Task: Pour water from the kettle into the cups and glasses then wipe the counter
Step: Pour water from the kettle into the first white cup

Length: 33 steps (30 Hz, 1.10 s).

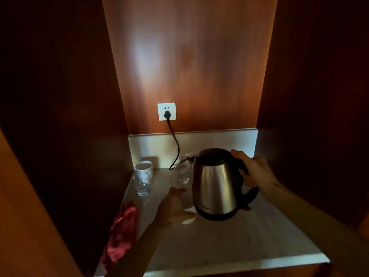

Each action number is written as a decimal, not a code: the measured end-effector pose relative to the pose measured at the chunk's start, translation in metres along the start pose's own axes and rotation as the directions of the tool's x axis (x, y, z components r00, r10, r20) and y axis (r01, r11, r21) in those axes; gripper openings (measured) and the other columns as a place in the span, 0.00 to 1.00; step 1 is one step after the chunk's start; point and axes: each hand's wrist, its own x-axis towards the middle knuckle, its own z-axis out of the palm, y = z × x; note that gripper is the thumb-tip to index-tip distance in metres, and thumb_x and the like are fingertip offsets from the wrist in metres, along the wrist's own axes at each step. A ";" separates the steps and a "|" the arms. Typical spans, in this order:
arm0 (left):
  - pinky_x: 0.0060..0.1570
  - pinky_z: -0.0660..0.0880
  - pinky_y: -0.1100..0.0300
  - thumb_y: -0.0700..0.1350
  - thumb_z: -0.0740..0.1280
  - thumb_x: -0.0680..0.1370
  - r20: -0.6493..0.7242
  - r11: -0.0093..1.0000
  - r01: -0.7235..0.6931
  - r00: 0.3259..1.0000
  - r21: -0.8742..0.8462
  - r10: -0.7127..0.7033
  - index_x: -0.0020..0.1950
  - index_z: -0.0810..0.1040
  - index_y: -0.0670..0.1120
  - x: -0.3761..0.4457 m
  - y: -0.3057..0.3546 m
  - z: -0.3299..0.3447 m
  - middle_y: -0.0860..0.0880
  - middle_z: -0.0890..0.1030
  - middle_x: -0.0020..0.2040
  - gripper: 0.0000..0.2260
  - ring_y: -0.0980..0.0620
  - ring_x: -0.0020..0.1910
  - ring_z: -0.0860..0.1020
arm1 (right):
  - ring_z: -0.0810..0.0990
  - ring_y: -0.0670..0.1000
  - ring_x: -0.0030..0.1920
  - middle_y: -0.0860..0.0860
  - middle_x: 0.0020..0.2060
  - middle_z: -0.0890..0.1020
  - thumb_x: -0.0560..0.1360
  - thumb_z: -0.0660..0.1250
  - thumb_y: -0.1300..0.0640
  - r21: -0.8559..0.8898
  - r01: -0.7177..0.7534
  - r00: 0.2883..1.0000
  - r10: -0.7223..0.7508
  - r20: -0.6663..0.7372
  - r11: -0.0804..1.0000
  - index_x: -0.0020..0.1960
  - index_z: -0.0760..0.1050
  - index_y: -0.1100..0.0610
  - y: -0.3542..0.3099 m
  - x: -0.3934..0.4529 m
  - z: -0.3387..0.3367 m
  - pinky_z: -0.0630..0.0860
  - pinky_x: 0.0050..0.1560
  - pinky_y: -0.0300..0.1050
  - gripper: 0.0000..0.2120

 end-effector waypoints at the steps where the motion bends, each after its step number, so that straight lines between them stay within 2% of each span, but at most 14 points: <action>1: 0.59 0.76 0.59 0.61 0.80 0.59 -0.001 1.000 -0.004 1.000 0.001 0.004 0.73 0.71 0.54 -0.002 0.002 0.002 0.56 0.72 0.63 0.44 0.54 0.62 0.78 | 0.61 0.51 0.20 0.54 0.20 0.65 0.75 0.71 0.41 -0.001 -0.004 1.000 0.004 0.000 1.000 0.29 0.69 0.61 0.002 -0.001 -0.002 0.58 0.28 0.44 0.28; 6: 0.61 0.76 0.55 0.63 0.78 0.59 -0.012 1.000 -0.017 1.000 0.012 0.017 0.74 0.69 0.55 -0.004 0.004 0.009 0.56 0.72 0.65 0.44 0.55 0.64 0.77 | 0.60 0.50 0.19 0.53 0.19 0.64 0.77 0.71 0.42 -0.009 -0.007 1.000 0.007 0.005 1.000 0.28 0.67 0.59 0.007 -0.003 -0.008 0.58 0.27 0.43 0.28; 10: 0.62 0.75 0.59 0.64 0.77 0.59 -0.016 1.000 -0.023 1.000 0.002 0.023 0.74 0.69 0.56 -0.005 0.000 0.012 0.57 0.71 0.66 0.45 0.56 0.64 0.76 | 0.61 0.50 0.19 0.53 0.20 0.65 0.75 0.71 0.41 -0.018 -0.020 1.000 0.020 0.016 1.000 0.27 0.68 0.59 0.009 0.000 -0.015 0.59 0.27 0.42 0.28; 12: 0.60 0.71 0.65 0.63 0.80 0.58 -0.039 0.997 -0.004 0.999 -0.078 0.001 0.74 0.70 0.55 -0.003 -0.002 0.016 0.56 0.72 0.63 0.46 0.57 0.64 0.76 | 0.62 0.50 0.20 0.53 0.20 0.66 0.74 0.71 0.39 -0.044 -0.022 0.999 0.024 0.030 0.999 0.26 0.68 0.58 0.009 0.001 -0.019 0.60 0.27 0.43 0.29; 14: 0.62 0.70 0.65 0.64 0.81 0.56 -0.083 0.979 0.021 0.996 -0.200 -0.039 0.73 0.71 0.54 -0.002 -0.004 0.017 0.55 0.74 0.60 0.48 0.56 0.63 0.76 | 0.62 0.51 0.20 0.54 0.20 0.66 0.73 0.72 0.37 -0.076 -0.030 0.998 0.034 0.048 0.997 0.24 0.68 0.57 0.010 0.004 -0.022 0.61 0.28 0.44 0.30; 16: 0.64 0.73 0.61 0.60 0.83 0.57 -0.088 0.962 0.029 0.995 -0.271 -0.055 0.68 0.73 0.60 -0.002 -0.005 0.018 0.55 0.76 0.60 0.41 0.57 0.61 0.76 | 0.61 0.51 0.20 0.54 0.20 0.65 0.71 0.72 0.36 -0.101 -0.044 0.998 0.049 0.048 0.994 0.22 0.68 0.56 0.010 0.008 -0.024 0.60 0.27 0.44 0.31; 19: 0.60 0.78 0.55 0.57 0.84 0.56 -0.111 0.937 0.045 0.990 -0.345 -0.088 0.55 0.74 0.69 -0.005 -0.009 0.020 0.58 0.80 0.58 0.32 0.57 0.58 0.80 | 0.60 0.52 0.21 0.54 0.20 0.65 0.72 0.72 0.36 -0.144 -0.068 0.994 0.079 0.070 0.987 0.22 0.68 0.56 0.009 0.012 -0.028 0.60 0.28 0.44 0.31; 21: 0.55 0.82 0.52 0.57 0.85 0.55 -0.113 0.918 0.049 0.988 -0.395 -0.101 0.51 0.75 0.74 -0.005 -0.013 0.023 0.59 0.81 0.55 0.30 0.59 0.56 0.81 | 0.60 0.52 0.21 0.54 0.19 0.64 0.72 0.72 0.36 -0.174 -0.070 0.992 0.087 0.089 0.982 0.22 0.68 0.56 0.009 0.013 -0.029 0.60 0.28 0.45 0.31; 23: 0.53 0.82 0.52 0.57 0.85 0.55 -0.110 0.907 0.051 0.988 -0.419 -0.107 0.51 0.75 0.76 -0.006 -0.014 0.025 0.59 0.82 0.54 0.32 0.61 0.55 0.81 | 0.60 0.51 0.21 0.53 0.19 0.65 0.72 0.72 0.36 -0.215 -0.067 0.989 0.094 0.116 0.974 0.23 0.68 0.56 0.009 0.015 -0.031 0.60 0.28 0.44 0.31; 27: 0.55 0.80 0.61 0.55 0.86 0.56 -0.142 0.908 0.032 0.985 -0.419 -0.100 0.53 0.77 0.70 -0.008 -0.016 0.027 0.60 0.82 0.54 0.31 0.63 0.55 0.81 | 0.62 0.52 0.21 0.54 0.20 0.65 0.71 0.72 0.35 -0.313 -0.064 0.978 0.121 0.167 0.948 0.23 0.69 0.55 0.009 0.016 -0.034 0.62 0.28 0.43 0.30; 30: 0.55 0.81 0.60 0.56 0.85 0.56 -0.135 0.905 0.028 0.986 -0.424 -0.093 0.58 0.79 0.64 -0.008 -0.016 0.027 0.59 0.82 0.54 0.33 0.63 0.54 0.81 | 0.61 0.51 0.21 0.54 0.20 0.66 0.70 0.72 0.35 -0.364 -0.087 0.970 0.163 0.183 0.927 0.23 0.69 0.55 0.006 0.016 -0.033 0.62 0.28 0.43 0.29; 33: 0.52 0.80 0.65 0.57 0.85 0.56 -0.127 0.911 0.035 0.987 -0.412 -0.095 0.58 0.77 0.67 -0.009 -0.015 0.026 0.59 0.82 0.55 0.33 0.62 0.55 0.81 | 0.61 0.51 0.21 0.53 0.20 0.65 0.71 0.72 0.35 -0.442 -0.094 0.961 0.198 0.195 0.892 0.21 0.68 0.54 0.003 0.017 -0.027 0.62 0.30 0.43 0.31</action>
